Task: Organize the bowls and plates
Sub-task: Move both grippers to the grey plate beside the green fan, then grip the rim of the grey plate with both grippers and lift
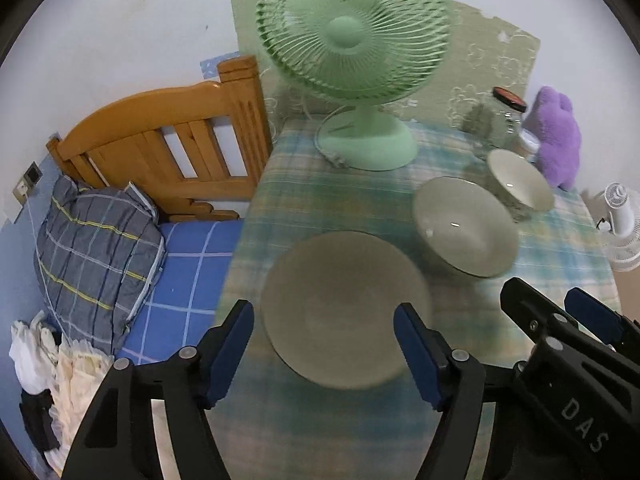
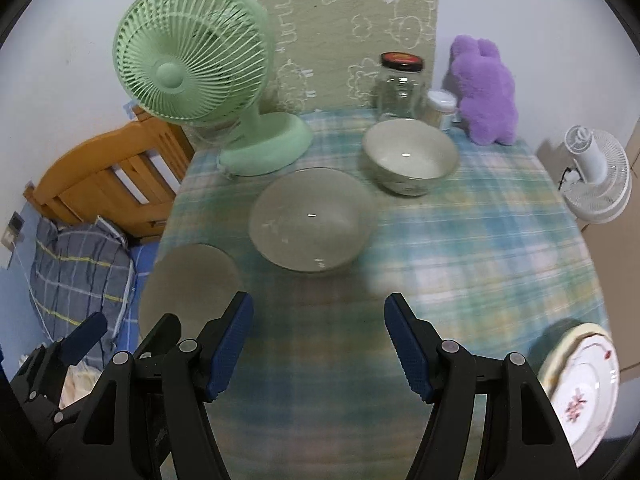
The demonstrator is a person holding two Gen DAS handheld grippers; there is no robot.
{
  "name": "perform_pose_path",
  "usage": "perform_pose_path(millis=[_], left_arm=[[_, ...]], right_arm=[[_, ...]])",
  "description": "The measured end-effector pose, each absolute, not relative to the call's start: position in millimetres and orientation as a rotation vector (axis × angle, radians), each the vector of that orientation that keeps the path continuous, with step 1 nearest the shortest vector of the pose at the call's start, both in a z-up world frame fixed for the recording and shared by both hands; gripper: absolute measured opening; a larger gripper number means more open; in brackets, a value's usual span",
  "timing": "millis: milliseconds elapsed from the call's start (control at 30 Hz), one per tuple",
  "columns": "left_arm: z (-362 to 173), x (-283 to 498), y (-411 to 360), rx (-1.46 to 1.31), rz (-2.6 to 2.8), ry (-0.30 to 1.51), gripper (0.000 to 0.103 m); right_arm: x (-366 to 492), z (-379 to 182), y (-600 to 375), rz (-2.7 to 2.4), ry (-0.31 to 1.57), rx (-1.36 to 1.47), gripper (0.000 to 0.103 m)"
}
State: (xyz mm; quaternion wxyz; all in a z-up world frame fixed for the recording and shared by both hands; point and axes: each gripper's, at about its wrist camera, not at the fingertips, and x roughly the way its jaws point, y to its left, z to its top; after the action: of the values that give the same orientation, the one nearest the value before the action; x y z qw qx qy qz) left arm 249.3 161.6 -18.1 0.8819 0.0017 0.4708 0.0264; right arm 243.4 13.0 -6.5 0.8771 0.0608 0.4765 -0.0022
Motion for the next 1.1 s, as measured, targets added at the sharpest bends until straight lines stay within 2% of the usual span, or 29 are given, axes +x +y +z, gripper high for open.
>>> perform_pose_path(millis=[400,667,700,867,1000,1100], left_arm=[[-56.9,289.1,199.2,0.004,0.036,1.038,0.062],[-76.9,303.3,203.7,-0.027,0.008,1.079,0.045],[-78.8,303.9,203.5,-0.024,0.007,1.084,0.038],[-88.3,306.6,202.4,-0.024,-0.027,1.122,0.029],[-88.1,305.7,201.4,-0.033,-0.044,1.121,0.02],[-86.5,304.8,198.0,-0.009,-0.033,1.116,0.02]], right_arm=[[279.5,-45.8,64.8,-0.051,1.037,0.138,0.07],[301.6,-68.4,80.9,-0.052,1.085,0.12,0.052],[302.8,-70.6,81.8,-0.052,1.091,0.118,0.049],[311.6,-85.5,86.8,-0.05,1.145,0.109,0.026],[311.1,-85.5,87.8,-0.052,1.142,0.108,0.025],[310.5,-84.5,88.8,-0.053,1.144,0.103,0.025]])
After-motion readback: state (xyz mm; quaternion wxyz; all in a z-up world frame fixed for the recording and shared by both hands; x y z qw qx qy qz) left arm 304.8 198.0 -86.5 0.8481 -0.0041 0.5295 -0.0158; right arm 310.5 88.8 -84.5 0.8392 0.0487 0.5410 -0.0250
